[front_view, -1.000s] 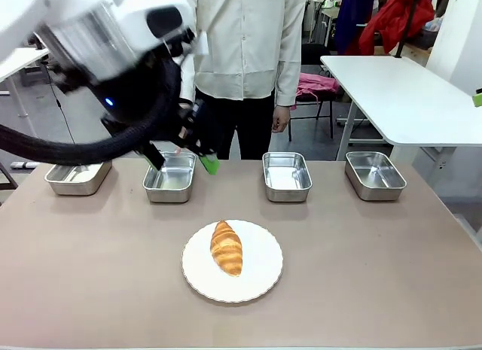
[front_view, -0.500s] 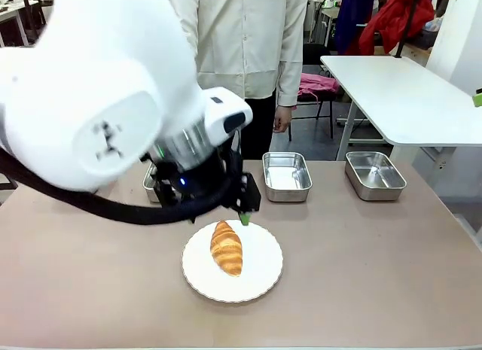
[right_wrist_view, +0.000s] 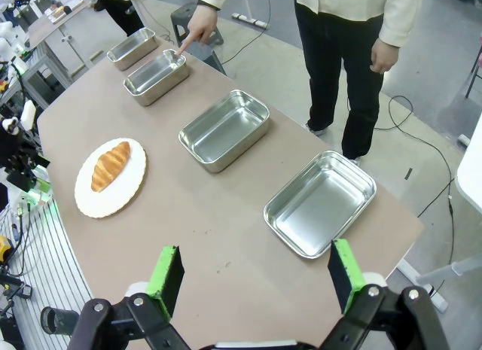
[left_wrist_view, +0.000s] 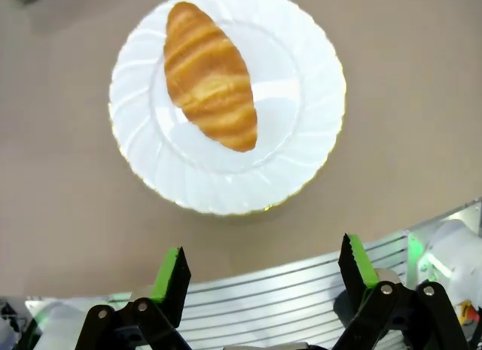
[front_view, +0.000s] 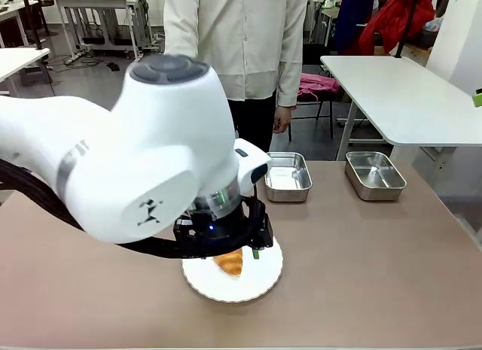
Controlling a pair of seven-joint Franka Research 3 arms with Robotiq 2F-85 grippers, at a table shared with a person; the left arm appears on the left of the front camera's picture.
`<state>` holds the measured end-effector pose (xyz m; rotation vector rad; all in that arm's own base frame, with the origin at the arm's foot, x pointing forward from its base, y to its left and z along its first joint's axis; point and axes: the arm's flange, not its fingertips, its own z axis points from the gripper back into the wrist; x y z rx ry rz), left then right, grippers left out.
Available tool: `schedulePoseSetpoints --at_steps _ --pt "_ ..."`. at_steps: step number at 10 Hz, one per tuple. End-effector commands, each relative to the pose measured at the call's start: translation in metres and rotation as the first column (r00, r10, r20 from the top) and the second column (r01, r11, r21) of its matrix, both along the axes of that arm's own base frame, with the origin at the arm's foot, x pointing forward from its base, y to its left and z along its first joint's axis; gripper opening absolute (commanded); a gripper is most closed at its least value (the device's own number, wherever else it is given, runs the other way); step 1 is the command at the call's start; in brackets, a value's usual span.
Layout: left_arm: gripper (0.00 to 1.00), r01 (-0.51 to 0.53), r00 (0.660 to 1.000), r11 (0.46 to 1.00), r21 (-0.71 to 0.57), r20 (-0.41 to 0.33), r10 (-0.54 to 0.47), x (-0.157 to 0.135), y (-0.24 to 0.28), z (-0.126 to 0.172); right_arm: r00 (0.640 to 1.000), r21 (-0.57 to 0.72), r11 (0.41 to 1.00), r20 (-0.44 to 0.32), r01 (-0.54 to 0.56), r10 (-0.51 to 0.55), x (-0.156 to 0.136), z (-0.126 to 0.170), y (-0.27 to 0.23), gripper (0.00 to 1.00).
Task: Place the bread in the container.
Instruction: Place the Butter Roll into the Airtight Container indicated by the human.
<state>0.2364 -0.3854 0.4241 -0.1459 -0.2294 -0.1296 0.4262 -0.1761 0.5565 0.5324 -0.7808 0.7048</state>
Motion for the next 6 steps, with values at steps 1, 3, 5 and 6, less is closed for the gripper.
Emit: schedulePoseSetpoints --at_steps 1,3,5,6 --pt "1.00 -0.005 0.999 1.000 -0.011 0.044 0.005 0.017 -0.015 -0.024 1.000 0.014 1.000 0.012 -0.008 0.008 0.000 0.002 0.001 1.00" --pt "1.00 0.014 1.000 1.000 -0.005 0.007 -0.014 0.006 -0.005 -0.011 1.000 0.014 1.000 0.012 -0.008 0.008 0.000 0.002 0.001 1.00" --pt "1.00 0.014 1.000 1.000 -0.005 0.007 -0.014 0.006 -0.005 -0.011 1.000 0.014 1.000 0.012 -0.008 0.008 0.000 0.002 0.001 1.00" --pt "1.00 0.014 1.000 1.000 -0.005 0.007 -0.014 0.006 -0.005 -0.011 1.000 0.014 1.000 0.012 -0.008 0.008 0.000 0.002 0.001 1.00"
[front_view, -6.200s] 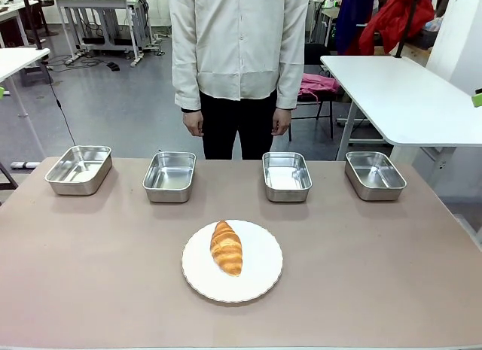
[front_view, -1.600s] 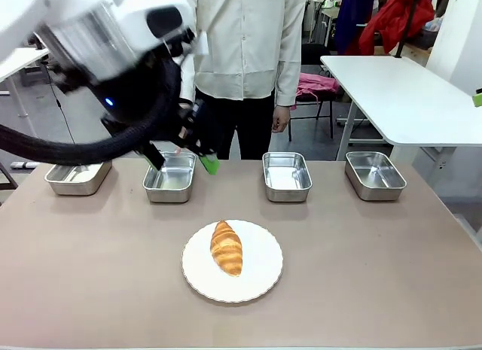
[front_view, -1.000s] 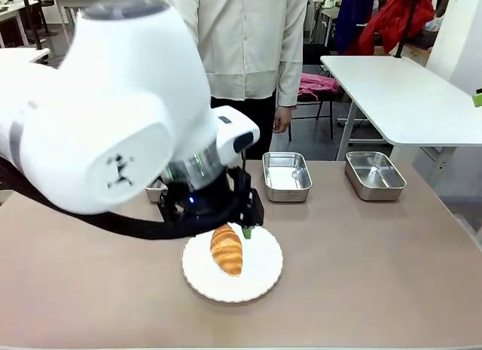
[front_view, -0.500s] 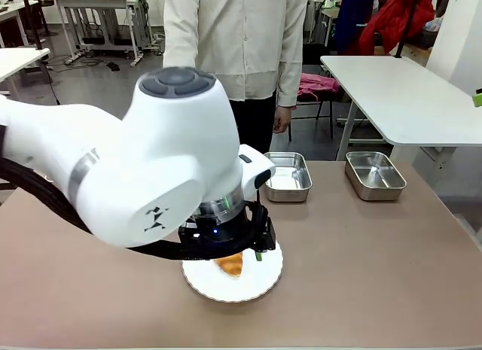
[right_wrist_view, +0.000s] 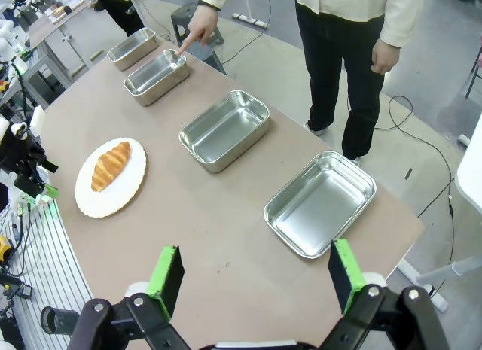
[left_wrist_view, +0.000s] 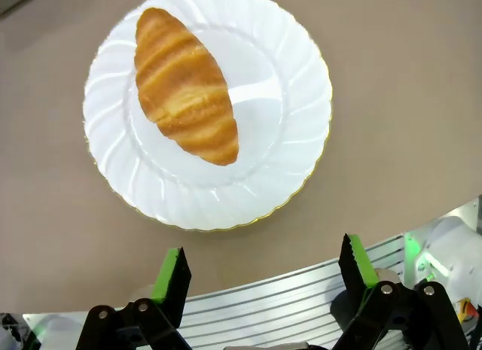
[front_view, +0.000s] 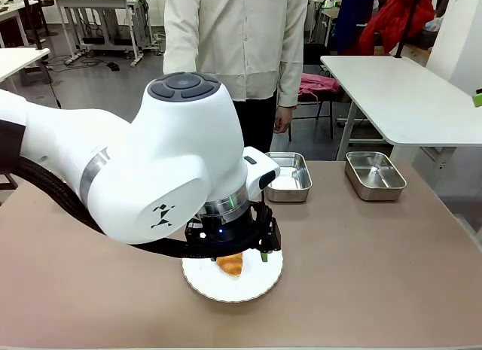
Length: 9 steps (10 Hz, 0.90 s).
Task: Place the bread in the container.
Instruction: Place the Butter Roll into the Airtight Container indicated by the human.
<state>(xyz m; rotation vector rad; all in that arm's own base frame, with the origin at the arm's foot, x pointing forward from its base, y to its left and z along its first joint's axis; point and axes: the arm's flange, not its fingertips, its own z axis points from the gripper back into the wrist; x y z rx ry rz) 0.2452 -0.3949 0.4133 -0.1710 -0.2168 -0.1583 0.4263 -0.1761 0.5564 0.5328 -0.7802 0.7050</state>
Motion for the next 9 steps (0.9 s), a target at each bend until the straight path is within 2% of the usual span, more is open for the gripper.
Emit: schedulePoseSetpoints --at_steps 1,2,4,5,7,9 --pt "1.00 0.001 1.000 1.000 0.002 -0.012 -0.001 0.001 -0.002 -0.006 1.000 0.013 1.000 0.013 -0.007 0.007 0.000 0.002 0.001 1.00" --pt "1.00 -0.037 0.999 0.999 0.012 0.037 0.036 0.013 0.000 -0.001 1.000 0.013 1.000 0.013 -0.007 0.007 0.000 0.002 0.001 1.00" --pt "1.00 -0.073 0.997 0.997 0.003 0.034 0.073 0.040 0.001 -0.010 1.000 0.013 1.000 0.013 -0.007 0.007 0.000 0.002 0.001 1.00" --pt "1.00 -0.119 0.991 0.992 0.038 0.063 0.117 0.050 0.000 -0.018 1.000 0.013 1.000 0.013 -0.007 0.007 0.000 0.002 0.001 1.00" --pt "1.00 -0.134 0.991 0.990 0.048 0.027 0.132 0.068 -0.003 -0.033 1.000 0.013 1.000 0.013 -0.007 0.007 0.000 0.002 0.001 1.00" --pt "1.00 -0.183 0.983 0.983 0.032 0.038 0.182 0.081 0.000 -0.046 1.000 0.013 1.000 0.013 -0.007 0.007 0.000 0.002 0.001 1.00"
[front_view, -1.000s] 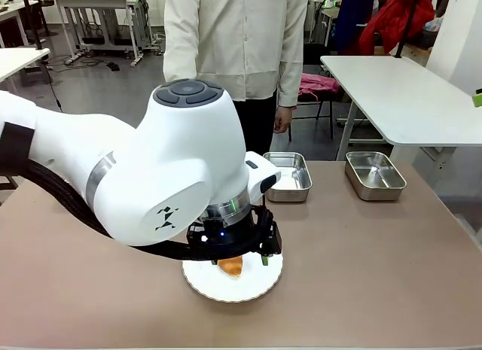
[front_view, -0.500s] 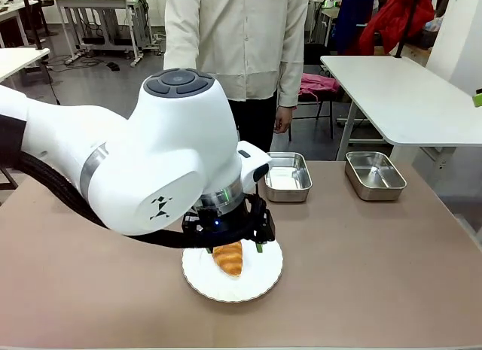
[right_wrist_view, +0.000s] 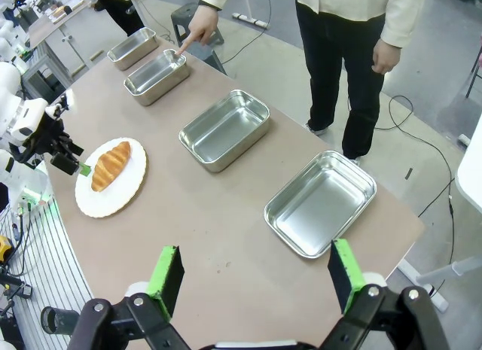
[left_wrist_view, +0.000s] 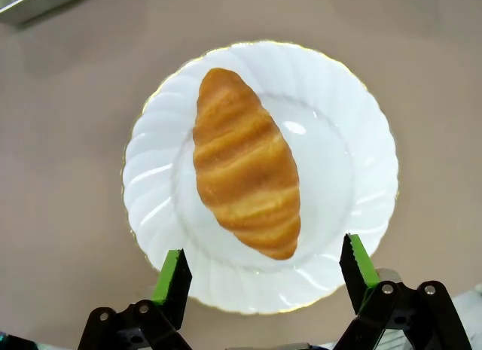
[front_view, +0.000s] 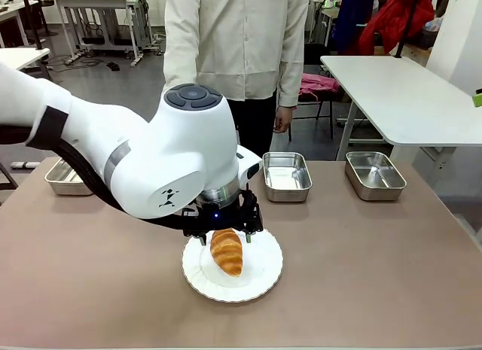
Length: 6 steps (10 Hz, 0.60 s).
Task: Place the bread in the container.
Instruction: Place the Butter Roll into the Airtight Container indicated by the human.
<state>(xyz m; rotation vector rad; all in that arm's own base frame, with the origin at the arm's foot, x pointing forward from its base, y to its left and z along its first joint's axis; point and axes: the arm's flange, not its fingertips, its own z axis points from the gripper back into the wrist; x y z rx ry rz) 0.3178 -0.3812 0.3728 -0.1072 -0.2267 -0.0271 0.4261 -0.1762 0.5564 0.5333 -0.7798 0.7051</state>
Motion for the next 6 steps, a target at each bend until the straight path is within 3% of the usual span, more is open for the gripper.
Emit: schedulePoseSetpoints --at_steps 1,6 --pt "1.00 -0.067 0.997 0.998 -0.016 0.039 0.068 0.013 -0.012 -0.014 1.000 0.013 1.000 0.013 -0.007 0.007 0.000 0.002 0.001 1.00" --pt "1.00 -0.107 0.994 0.994 -0.016 -0.002 0.107 0.041 -0.003 -0.047 1.000 0.013 1.000 0.013 -0.007 0.007 0.000 0.002 0.001 1.00"
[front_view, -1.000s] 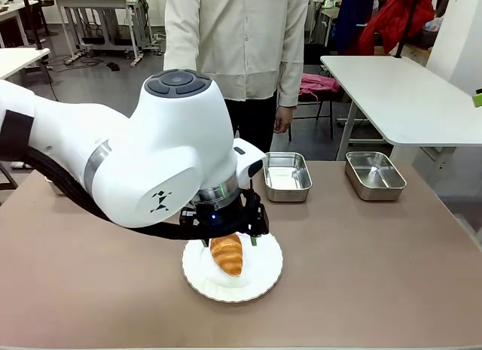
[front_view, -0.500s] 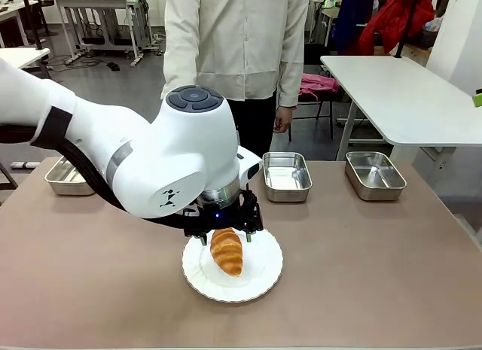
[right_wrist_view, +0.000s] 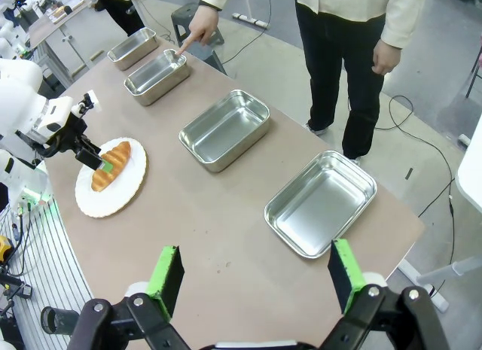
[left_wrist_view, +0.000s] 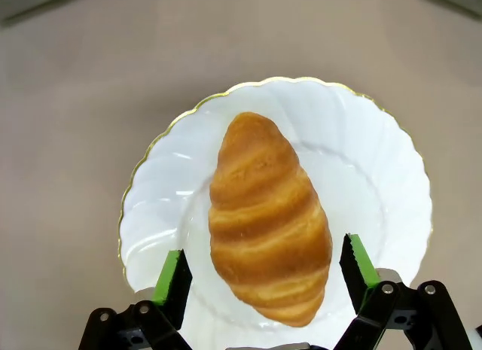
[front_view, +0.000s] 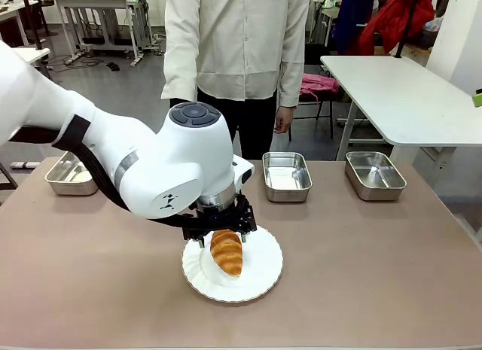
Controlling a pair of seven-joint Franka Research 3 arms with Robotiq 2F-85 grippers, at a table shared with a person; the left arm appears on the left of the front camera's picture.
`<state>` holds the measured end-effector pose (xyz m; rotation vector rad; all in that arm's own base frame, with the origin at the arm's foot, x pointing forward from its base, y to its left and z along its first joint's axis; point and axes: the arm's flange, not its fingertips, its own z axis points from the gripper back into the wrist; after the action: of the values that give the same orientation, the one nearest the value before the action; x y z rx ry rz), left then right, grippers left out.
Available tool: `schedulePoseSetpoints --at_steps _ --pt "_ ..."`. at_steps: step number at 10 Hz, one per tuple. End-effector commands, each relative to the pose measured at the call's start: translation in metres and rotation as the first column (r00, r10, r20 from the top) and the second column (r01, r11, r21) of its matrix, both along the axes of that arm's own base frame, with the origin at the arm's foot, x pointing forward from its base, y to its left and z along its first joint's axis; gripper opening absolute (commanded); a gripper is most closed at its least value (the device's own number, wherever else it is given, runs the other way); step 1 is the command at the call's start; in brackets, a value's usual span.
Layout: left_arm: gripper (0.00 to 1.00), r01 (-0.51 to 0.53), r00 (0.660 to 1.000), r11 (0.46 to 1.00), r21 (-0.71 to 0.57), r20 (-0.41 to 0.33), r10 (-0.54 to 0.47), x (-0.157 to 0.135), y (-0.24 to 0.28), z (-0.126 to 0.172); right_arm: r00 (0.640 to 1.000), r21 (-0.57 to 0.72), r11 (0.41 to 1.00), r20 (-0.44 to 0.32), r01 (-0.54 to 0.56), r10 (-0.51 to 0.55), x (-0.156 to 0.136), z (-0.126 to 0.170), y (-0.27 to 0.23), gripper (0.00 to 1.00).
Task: Place the bread in the container.
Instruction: Place the Butter Roll into the Airtight Container indicated by the human.
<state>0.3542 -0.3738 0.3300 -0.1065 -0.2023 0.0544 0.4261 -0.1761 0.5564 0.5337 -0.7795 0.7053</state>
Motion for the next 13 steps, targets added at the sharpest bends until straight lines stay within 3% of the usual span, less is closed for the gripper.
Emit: schedulePoseSetpoints --at_steps 1,8,13 --pt "1.00 -0.022 1.000 1.000 -0.021 0.014 0.022 0.007 -0.010 -0.008 1.000 0.013 1.000 0.013 -0.007 0.006 0.000 0.002 0.001 1.00" --pt "1.00 -0.014 1.000 1.000 0.018 -0.007 0.014 0.016 -0.014 -0.025 1.000 0.013 1.000 0.013 -0.007 0.006 0.000 0.002 0.001 1.00" --pt "0.48 0.004 1.000 0.999 0.035 -0.012 -0.003 0.018 -0.012 -0.024 1.000 0.013 1.000 0.013 -0.007 0.006 0.000 0.002 0.001 1.00"
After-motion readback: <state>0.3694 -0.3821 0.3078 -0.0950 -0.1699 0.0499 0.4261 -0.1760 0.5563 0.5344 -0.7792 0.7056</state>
